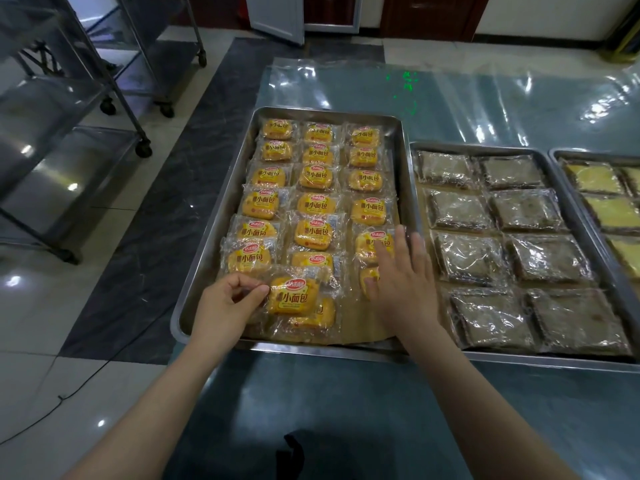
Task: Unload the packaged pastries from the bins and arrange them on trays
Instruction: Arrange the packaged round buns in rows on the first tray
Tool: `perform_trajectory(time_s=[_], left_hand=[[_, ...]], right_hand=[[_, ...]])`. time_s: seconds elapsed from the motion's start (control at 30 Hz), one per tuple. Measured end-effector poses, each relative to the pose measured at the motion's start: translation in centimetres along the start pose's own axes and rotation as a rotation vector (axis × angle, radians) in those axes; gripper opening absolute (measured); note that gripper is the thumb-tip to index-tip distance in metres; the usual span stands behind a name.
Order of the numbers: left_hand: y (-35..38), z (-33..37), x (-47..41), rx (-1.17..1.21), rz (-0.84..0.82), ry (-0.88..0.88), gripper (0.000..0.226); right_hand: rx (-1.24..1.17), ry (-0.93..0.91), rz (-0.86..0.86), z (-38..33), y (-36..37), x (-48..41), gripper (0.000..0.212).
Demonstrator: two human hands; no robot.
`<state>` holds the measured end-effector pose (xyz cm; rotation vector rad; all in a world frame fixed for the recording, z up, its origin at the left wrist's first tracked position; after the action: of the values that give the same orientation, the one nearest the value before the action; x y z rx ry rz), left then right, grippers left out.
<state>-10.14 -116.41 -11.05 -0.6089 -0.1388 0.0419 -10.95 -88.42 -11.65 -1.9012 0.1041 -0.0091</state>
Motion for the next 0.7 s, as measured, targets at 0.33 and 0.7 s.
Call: perform_trajectory(time_s=[0.33, 0.7], left_hand=[[-1.0, 0.4, -0.4, 0.023, 0.032, -0.013, 0.012], [-0.7, 0.6, 0.0, 0.026, 0.018, -0.030, 0.009]], right_hand=[[-0.086, -0.052, -0.256, 0.2, 5.8, -0.9, 0.059], [-0.195, -0.037, -0.218, 0.2, 4.2, -2.4, 0.062]])
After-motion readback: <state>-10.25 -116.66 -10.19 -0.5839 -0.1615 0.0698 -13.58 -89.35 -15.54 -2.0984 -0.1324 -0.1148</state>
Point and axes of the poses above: each hand's wrist, its own x-axis away from the middle knuckle, its own y-axis out of the palm, z = x × y, the point moved 8 cm from there along -x, towards the middle knuckle, and after that the axes turned 14 degrees about -x, right-handed, at the moved point
